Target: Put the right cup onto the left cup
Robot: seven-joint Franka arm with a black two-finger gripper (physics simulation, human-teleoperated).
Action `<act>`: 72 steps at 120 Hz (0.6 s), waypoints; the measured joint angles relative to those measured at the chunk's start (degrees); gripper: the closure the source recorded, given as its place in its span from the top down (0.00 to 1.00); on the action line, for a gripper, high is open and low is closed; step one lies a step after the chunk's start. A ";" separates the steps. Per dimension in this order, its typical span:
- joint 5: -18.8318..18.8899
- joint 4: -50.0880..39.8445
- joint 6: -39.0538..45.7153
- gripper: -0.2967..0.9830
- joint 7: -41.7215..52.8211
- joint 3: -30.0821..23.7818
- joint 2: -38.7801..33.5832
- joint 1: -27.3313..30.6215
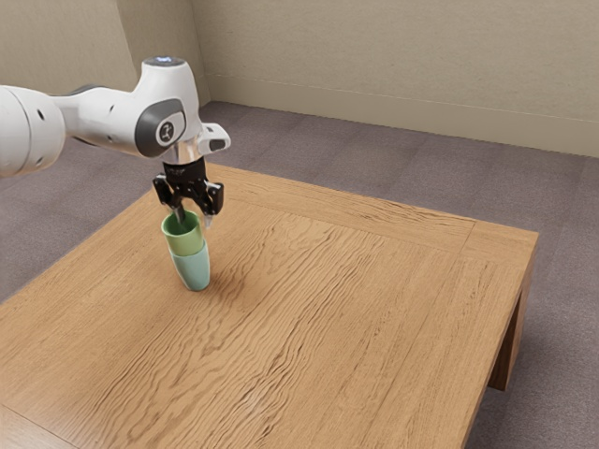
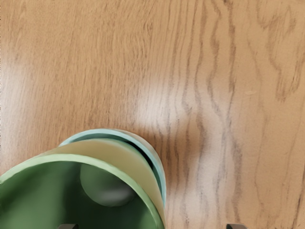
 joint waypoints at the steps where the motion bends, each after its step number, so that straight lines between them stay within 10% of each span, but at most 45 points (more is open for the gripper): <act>1: -0.01 0.00 0.02 0.55 0.03 0.00 -0.07 -0.01; 72: -0.90 5.11 -16.91 0.75 4.01 -2.58 -15.40 -0.24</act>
